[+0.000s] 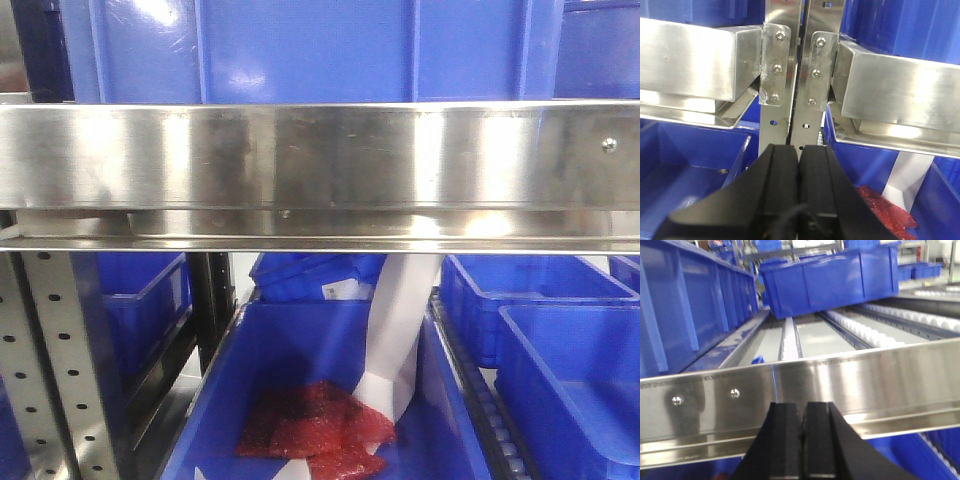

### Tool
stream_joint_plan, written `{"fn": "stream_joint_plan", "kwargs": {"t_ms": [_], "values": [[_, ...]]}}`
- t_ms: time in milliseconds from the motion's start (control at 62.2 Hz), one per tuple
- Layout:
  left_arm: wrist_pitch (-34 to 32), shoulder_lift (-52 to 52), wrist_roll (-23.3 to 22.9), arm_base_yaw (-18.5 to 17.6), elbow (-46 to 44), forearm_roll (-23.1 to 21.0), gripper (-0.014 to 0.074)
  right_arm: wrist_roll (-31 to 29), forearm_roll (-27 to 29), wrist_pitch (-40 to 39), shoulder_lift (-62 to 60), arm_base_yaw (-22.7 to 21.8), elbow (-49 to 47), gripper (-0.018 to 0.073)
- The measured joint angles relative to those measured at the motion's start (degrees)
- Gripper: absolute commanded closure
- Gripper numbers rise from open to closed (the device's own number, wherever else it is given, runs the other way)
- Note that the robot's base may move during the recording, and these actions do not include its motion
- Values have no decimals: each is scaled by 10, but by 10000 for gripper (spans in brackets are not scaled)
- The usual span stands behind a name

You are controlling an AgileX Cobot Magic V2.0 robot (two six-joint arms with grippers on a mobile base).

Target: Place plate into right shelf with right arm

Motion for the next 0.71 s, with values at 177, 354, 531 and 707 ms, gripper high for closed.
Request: {"fn": "stream_joint_plan", "kwargs": {"t_ms": [177, 354, 531, 707], "values": [[0, 0, 0, 0, 0, 0, 643, -26, 9, -3, -1, -1, 21, 505], [0, 0, 0, 0, 0, 0, 643, -46, 10, 2, -1, -1, 21, 505], [0, 0, 0, 0, 0, 0, 643, -58, 10, 6, -1, 17, 21, 505], [0, 0, 0, 0, 0, 0, 643, -61, 10, 8, -1, 27, 21, 505]]}}
